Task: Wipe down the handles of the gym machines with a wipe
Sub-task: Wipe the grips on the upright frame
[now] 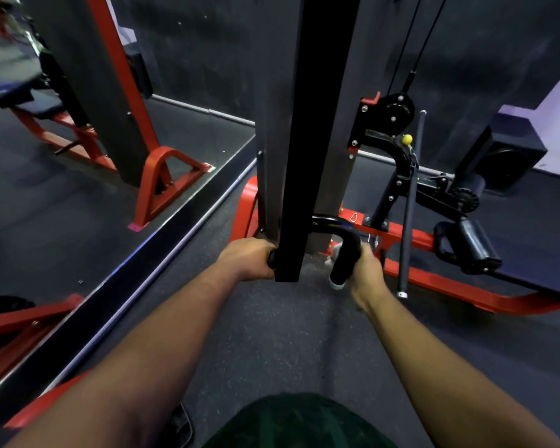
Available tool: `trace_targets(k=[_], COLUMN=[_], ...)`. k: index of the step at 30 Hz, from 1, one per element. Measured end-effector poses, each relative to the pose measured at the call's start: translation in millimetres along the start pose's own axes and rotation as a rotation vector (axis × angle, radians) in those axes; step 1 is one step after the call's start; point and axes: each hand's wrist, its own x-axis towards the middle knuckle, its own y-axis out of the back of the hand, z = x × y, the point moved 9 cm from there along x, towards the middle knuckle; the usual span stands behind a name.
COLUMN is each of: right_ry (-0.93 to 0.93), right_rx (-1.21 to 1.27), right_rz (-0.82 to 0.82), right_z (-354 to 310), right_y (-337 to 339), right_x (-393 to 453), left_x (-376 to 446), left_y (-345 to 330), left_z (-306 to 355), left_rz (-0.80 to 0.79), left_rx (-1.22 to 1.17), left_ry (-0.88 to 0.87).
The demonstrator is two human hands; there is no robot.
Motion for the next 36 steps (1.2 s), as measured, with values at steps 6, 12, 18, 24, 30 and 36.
trace_targets(k=[6, 12, 18, 24, 30, 36], right_ry=[0.246, 0.224, 0.090, 0.473, 1.036, 1.053], right_rx=[-0.473, -0.340, -0.076, -0.081, -0.496, -0.666], right_rz=[-0.097, -0.136, -0.147, 0.017, 0.080, 0.091], right_z=[-73.7, -52.5, 29.9, -38.6, -78.6, -77.7], right_y=[-25.6, -10.8, 25.9, 16.0, -9.4, 3.6], right_x=[11.5, 3.5, 3.7, -20.1, -57.3, -50.8], left_x=[6.0, 12.9, 12.2, 16.5, 19.3, 16.2], left_y=[-0.7, -2.8, -3.0, -3.1, -2.0, -1.7], left_z=[-3.4, -7.9, -8.3, -11.1, -12.0, -9.3], left_rz=[-0.017, -0.029, -0.029, -0.022, -0.021, 0.009], left_rx=[0.018, -0.002, -0.022, -0.021, -0.012, 0.007], left_ry=[0.030, 0.032, 0.028, 0.025, 0.029, 0.016])
